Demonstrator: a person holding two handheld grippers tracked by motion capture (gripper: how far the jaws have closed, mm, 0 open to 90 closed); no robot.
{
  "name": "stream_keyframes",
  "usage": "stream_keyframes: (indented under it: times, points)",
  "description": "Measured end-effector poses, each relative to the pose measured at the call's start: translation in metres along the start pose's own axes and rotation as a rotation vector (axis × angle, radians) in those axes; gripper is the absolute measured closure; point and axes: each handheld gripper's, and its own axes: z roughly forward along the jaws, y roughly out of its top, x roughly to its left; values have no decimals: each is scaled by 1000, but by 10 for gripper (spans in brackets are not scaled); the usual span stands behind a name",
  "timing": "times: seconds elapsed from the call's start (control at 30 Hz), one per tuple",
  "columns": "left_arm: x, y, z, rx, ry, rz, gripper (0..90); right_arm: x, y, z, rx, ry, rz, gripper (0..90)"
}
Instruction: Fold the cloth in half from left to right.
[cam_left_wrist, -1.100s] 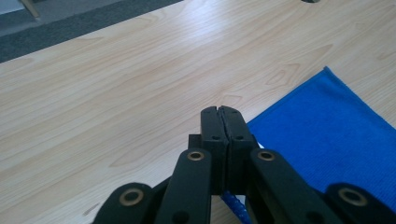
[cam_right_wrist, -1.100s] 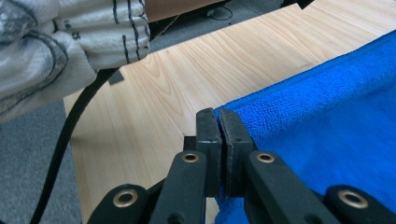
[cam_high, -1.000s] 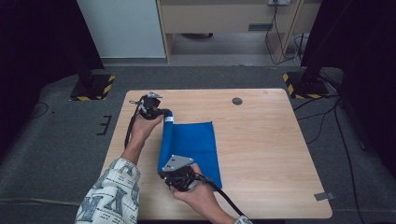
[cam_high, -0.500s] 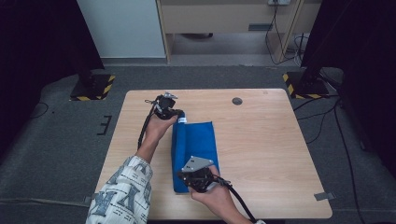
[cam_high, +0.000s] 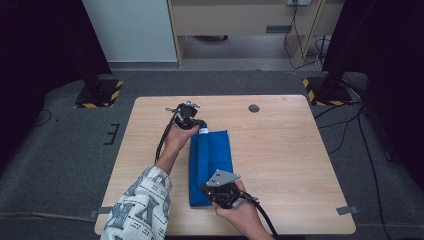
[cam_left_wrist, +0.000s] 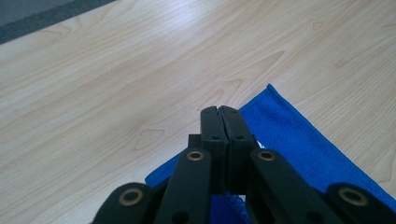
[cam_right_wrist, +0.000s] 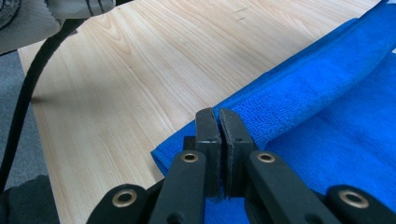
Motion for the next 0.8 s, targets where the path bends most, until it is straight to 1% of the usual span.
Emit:
stream_keyframes:
  times: [0.03, 0.1, 0.27, 0.33, 0.47, 0.57, 0.67, 0.8]
  points:
    - [-1, 0, 1, 1, -3, -1, 890, -1, 0, 0, 0, -2, 3, 876]
    - [-3, 0, 3, 3, -7, 3, 890, -2, -1, -1, 5, -8, -5, 876]
    - [-5, 0, 11, 10, -17, -11, 889, -6, -7, -2, 16, -20, 9, 872]
    - [-5, -1, 15, 23, -12, -9, 889, -8, -11, -2, 25, -27, 18, 870]
    - [-7, -2, 20, 30, -15, -17, 888, -10, -20, -1, 44, -32, 31, 867]
    - [-11, 0, 20, 25, -18, -13, 888, -10, -24, -1, 43, -31, 38, 866]
    - [-14, 4, 19, 8, -24, -13, 888, -12, -22, -5, 34, -34, 38, 864]
    - [-15, 3, 22, 18, -33, -17, 888, -14, -21, -9, 27, -46, 45, 861]
